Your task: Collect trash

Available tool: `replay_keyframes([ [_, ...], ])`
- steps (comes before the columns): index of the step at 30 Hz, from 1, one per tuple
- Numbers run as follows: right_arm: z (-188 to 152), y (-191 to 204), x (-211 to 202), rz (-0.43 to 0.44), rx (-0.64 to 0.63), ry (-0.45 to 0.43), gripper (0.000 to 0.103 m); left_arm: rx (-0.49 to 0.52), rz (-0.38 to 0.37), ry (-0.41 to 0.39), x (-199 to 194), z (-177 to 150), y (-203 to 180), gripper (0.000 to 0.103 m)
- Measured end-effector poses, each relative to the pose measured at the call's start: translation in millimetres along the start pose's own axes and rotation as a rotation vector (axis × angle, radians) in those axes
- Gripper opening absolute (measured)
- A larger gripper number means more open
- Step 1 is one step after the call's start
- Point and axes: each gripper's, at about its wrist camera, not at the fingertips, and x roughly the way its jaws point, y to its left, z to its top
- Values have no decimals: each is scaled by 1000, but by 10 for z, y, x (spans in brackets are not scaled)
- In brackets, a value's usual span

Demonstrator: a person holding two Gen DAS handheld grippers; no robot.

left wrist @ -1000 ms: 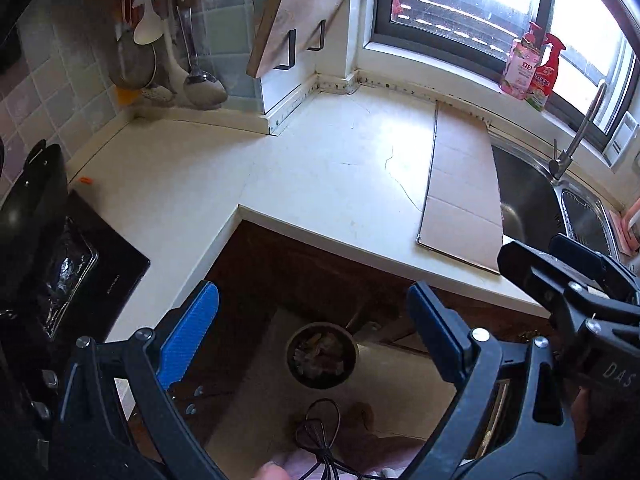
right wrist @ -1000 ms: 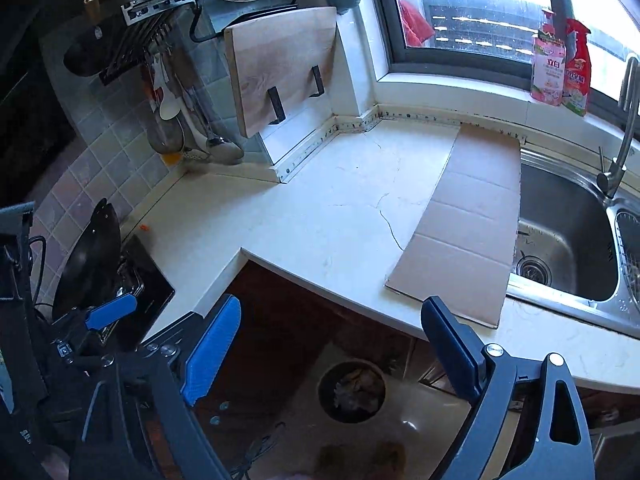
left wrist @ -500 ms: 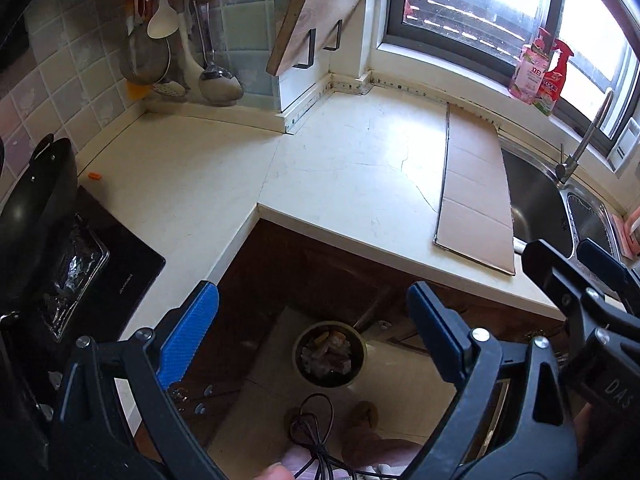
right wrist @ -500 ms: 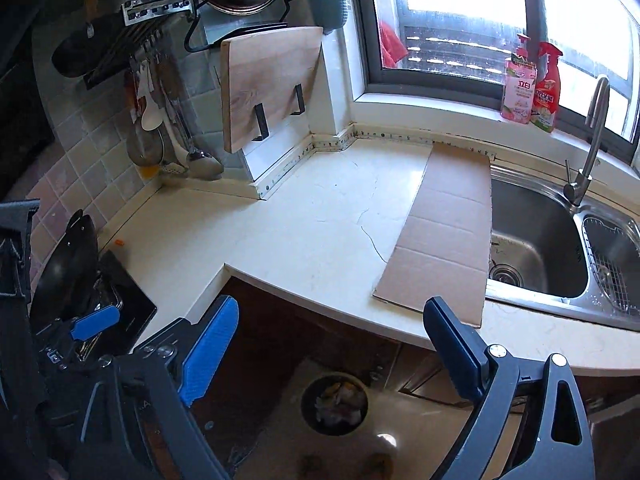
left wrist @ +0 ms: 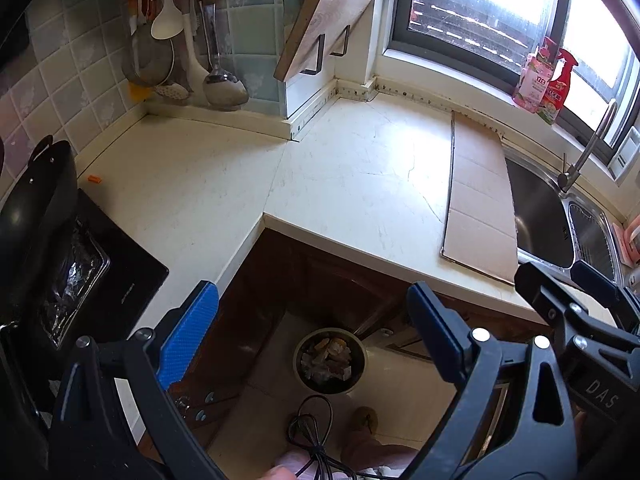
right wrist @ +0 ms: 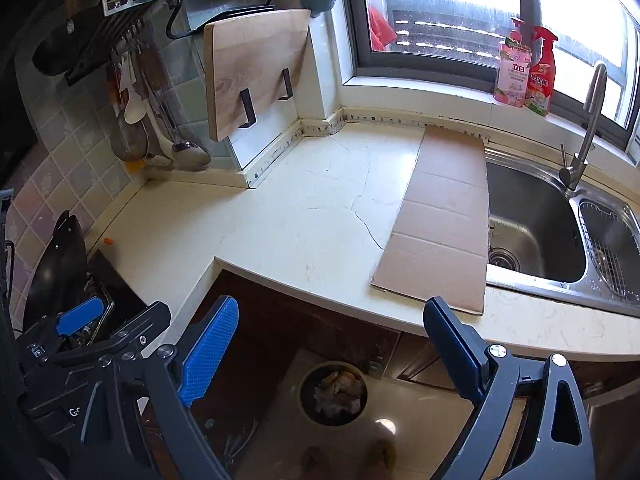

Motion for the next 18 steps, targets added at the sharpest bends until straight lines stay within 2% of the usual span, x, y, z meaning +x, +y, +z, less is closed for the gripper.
replay_keyframes([
  [18,56,-62,87,-4,6,-3,95,11,-1,-5,39,65,-65,94],
])
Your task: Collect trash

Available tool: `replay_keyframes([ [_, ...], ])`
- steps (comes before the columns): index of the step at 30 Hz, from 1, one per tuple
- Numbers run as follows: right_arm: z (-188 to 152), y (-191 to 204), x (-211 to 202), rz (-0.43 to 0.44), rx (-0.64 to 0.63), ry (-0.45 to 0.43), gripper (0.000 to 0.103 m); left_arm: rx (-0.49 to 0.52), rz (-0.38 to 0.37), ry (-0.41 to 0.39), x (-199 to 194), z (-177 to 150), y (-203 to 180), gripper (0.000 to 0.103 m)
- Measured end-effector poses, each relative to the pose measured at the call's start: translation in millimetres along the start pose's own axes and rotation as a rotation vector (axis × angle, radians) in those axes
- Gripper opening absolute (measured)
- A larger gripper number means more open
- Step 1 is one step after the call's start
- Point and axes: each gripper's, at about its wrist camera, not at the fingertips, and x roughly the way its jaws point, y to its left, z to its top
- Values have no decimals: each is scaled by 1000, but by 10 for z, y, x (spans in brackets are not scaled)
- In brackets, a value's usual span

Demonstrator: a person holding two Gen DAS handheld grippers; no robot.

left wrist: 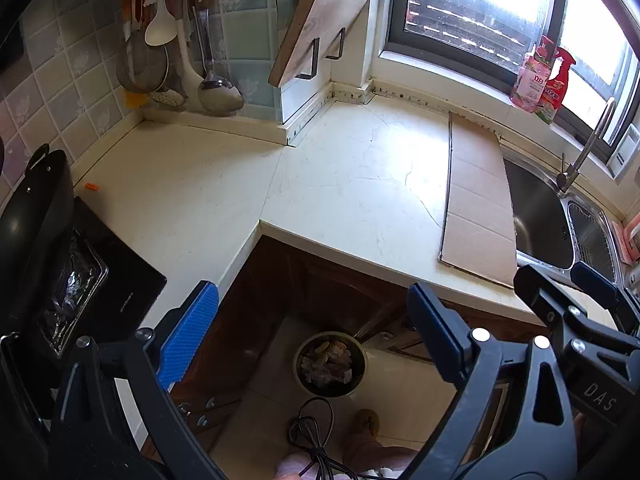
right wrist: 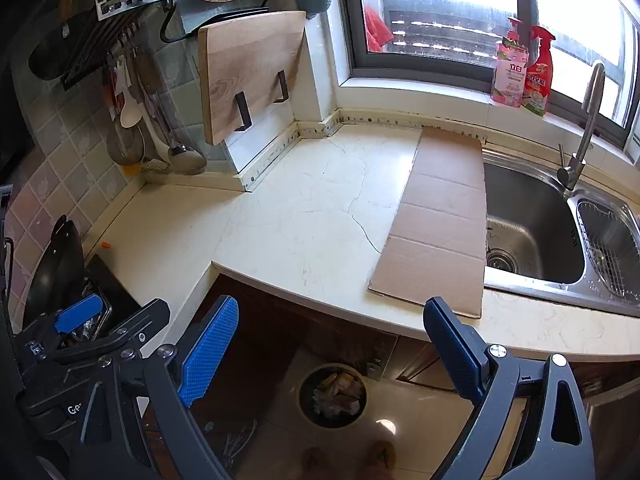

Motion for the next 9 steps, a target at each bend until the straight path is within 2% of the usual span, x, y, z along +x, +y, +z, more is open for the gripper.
replay_keyframes([
  [9,-45,19,35,8,12,3,95,-1,7,0,12,-2,-33,94],
])
